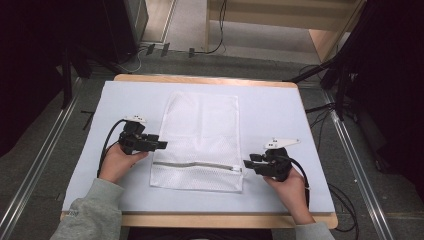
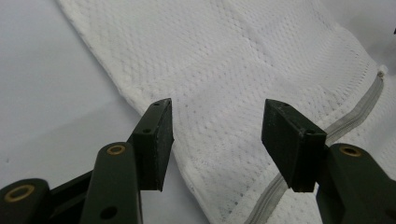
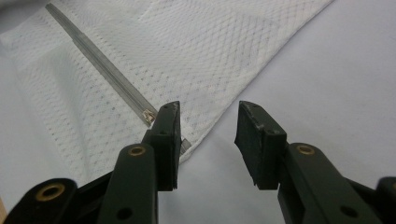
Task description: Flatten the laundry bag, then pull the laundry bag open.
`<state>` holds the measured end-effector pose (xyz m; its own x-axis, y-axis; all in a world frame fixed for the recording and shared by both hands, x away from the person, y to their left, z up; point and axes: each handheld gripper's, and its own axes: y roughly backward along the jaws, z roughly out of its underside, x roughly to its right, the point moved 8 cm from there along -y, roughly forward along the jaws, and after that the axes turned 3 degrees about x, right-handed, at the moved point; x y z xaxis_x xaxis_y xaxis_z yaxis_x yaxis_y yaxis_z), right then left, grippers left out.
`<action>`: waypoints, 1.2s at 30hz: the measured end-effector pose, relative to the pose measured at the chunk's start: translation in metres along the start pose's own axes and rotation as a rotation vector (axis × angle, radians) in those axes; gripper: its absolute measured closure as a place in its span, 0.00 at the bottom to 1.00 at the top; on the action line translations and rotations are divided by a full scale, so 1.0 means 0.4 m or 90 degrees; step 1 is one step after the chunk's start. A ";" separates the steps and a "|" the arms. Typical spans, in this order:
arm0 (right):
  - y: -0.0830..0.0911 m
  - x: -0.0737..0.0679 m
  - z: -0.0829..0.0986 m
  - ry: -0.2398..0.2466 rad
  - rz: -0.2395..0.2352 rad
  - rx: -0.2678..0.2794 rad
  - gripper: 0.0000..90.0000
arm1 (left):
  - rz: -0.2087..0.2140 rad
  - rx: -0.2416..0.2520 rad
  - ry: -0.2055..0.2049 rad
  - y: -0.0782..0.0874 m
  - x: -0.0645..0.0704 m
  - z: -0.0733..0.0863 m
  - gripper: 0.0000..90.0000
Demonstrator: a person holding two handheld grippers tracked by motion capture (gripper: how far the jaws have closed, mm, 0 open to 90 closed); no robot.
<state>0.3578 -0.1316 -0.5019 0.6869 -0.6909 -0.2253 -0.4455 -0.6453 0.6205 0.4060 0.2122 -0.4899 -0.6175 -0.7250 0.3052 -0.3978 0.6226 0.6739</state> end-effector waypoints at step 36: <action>-0.002 -0.012 0.007 -0.016 0.009 0.004 0.69 | 0.068 -0.020 -0.094 -0.072 0.176 -0.037 0.44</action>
<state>0.3533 -0.1287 -0.5033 0.6662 -0.7079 -0.2347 -0.4589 -0.6371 0.6193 0.3842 0.1388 -0.4779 -0.7485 -0.6031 0.2757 -0.3047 0.6820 0.6649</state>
